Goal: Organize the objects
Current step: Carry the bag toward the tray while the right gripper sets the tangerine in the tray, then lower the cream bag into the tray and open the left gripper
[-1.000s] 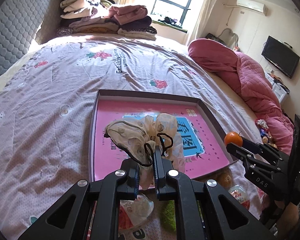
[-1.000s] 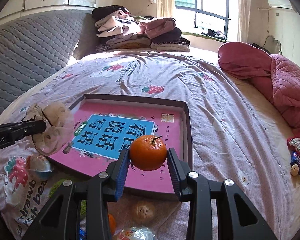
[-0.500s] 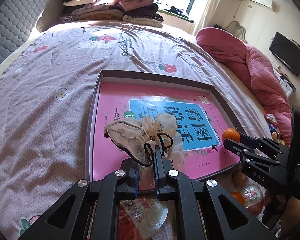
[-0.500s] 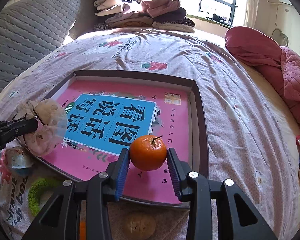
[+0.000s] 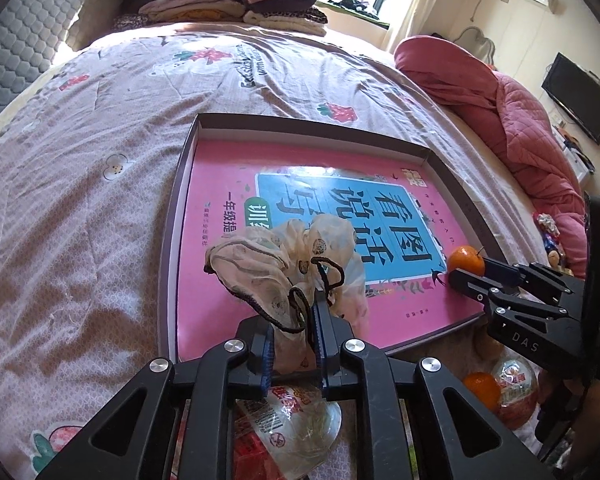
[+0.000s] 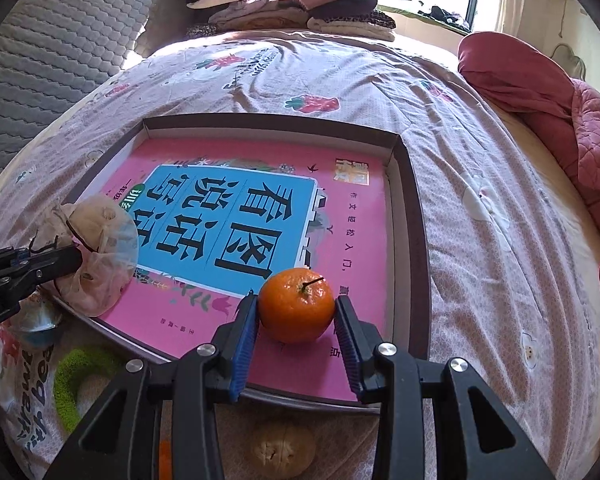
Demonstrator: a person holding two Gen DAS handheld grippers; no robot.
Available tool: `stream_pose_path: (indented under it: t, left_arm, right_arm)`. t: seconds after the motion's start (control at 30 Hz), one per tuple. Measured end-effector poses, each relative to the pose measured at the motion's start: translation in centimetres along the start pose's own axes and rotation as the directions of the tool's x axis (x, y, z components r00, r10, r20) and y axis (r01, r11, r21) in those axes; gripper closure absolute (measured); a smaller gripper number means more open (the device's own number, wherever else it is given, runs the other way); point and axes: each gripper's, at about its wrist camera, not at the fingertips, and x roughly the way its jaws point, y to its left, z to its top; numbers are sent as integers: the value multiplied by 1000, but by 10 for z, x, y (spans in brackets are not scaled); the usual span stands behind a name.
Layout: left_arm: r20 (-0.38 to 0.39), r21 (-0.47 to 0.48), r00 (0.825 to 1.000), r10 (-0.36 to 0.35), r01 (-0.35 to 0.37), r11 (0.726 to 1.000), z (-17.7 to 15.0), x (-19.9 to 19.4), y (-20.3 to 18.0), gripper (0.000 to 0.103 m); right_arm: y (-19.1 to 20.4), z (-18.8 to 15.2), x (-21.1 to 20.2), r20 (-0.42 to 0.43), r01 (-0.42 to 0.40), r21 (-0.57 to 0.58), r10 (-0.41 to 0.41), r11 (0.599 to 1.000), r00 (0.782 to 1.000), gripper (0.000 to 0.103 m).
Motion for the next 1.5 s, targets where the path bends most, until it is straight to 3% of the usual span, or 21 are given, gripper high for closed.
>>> stream_pose_path:
  t: [0.3,0.37,0.43,0.57,0.8,1.13,1.5]
  left_arm:
    - [-16,-4,1000,-6,6,1000,1,-1,0,75]
    - [-18,-9,1000,-11,11,1000,2,-1,0,68]
    - [-15,-7,1000,-10,10,1000,2,-2,-1,55]
    - [-5,0,1000,-6,6,1000,2,-5,-4,53]
    - [3,3,1000,-22,22,1000,5,-13,-5,37]
    - [63,8,997,-42,42,999,11,-35,-8,29]
    - [140,20,989,-45,43,999,15,-71,-16,28]
  right_arm:
    - [-4,-2,-7,-1,9,25,-9,1000,1000,59]
    - [-6,-2,-11,9,8,34,-8,999,1000,56]
    - [-9,-3,-15,14,10,47,-11,999,1000,55]
    - [-13,-5,-24,33,12,65,-15,998,999,54]
    - [-19,-8,-41,79,12,99,-20,995,997,54]
    - [-17,-11,-64,137,-9,119,-7,993,990,54]
    - [-13,-16,-93,205,-26,126,-1,992,979,54]
